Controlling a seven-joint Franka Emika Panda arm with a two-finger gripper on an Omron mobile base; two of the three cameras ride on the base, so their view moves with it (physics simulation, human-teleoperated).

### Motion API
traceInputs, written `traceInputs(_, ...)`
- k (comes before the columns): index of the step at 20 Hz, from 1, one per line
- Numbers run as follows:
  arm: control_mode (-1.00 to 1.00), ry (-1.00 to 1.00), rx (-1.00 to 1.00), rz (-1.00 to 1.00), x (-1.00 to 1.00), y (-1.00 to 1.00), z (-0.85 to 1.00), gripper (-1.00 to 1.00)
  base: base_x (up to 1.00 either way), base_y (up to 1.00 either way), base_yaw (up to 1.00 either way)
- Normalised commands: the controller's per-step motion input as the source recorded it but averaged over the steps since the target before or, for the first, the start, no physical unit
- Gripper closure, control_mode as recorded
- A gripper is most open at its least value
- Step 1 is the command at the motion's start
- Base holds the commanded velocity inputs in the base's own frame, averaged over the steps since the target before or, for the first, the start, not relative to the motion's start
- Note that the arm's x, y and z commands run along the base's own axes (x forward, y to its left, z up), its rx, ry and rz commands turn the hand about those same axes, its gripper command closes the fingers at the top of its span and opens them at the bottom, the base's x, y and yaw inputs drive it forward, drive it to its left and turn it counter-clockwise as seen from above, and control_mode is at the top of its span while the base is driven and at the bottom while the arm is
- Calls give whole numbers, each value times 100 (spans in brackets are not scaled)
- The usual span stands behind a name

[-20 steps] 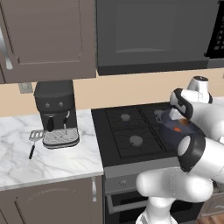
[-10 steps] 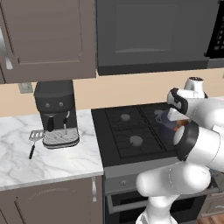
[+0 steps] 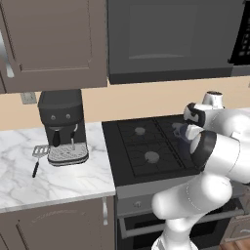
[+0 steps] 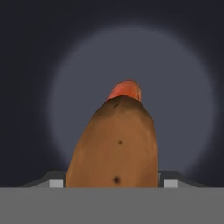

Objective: Put the potato and sweet potato in the pot. Retrieve the spatula and lightly stir the vegetables in the pot.

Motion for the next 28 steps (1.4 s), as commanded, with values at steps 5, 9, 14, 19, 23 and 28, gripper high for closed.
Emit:
traceInputs(5, -100, 0, 0, 0, 0, 0, -3, 100, 0, 0, 0)
traceInputs(9, -100, 0, 0, 0, 7, 0, 0, 100, 0, 0, 0)
traceInputs(14, -100, 0, 0, 0, 11, -4, 0, 100, 0, 0, 0)
traceInputs(19, -100, 0, 0, 0, 6, -11, 0, 100, 0, 0, 0)
traceInputs(23, -100, 0, 0, 0, 0, -18, 0, 100, 0, 0, 0)
traceInputs(28, -100, 0, 0, 0, 0, -6, 0, 100, 0, 0, 0)
